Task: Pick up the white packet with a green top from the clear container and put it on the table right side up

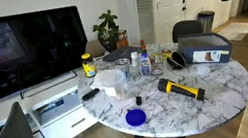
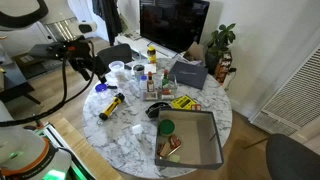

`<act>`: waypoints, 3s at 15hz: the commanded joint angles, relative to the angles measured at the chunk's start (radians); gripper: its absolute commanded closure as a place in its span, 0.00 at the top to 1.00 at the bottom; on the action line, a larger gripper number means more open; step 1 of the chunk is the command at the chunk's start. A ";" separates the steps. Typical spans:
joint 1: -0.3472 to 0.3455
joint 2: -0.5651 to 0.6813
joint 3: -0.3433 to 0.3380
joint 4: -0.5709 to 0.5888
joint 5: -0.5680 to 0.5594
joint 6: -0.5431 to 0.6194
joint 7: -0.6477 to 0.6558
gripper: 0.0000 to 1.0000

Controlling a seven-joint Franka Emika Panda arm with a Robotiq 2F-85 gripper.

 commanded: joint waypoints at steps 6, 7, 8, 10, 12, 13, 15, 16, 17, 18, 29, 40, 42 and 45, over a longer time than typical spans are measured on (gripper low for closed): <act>0.014 0.014 -0.011 -0.032 -0.009 -0.005 0.009 1.00; 0.014 0.014 -0.011 -0.032 -0.009 -0.005 0.009 1.00; 0.014 0.014 -0.011 -0.032 -0.009 -0.005 0.009 1.00; 0.014 0.014 -0.011 -0.032 -0.009 -0.005 0.009 1.00; 0.014 0.014 -0.011 -0.032 -0.009 -0.005 0.009 1.00; 0.025 0.045 -0.027 -0.019 -0.015 0.046 -0.023 1.00; 0.040 0.096 -0.049 0.010 -0.019 0.136 -0.068 1.00; 0.052 0.138 -0.071 0.026 -0.003 0.194 -0.096 1.00; 0.057 0.176 -0.086 0.036 0.003 0.251 -0.122 1.00; 0.065 0.229 -0.105 0.050 0.011 0.308 -0.153 1.00; 0.190 0.760 -0.241 0.335 0.277 0.566 -0.646 1.00; 0.028 1.004 -0.119 0.505 0.323 0.600 -0.788 1.00; 0.022 1.015 -0.114 0.517 0.324 0.600 -0.787 1.00; 0.004 1.075 -0.101 0.589 0.390 0.542 -0.856 1.00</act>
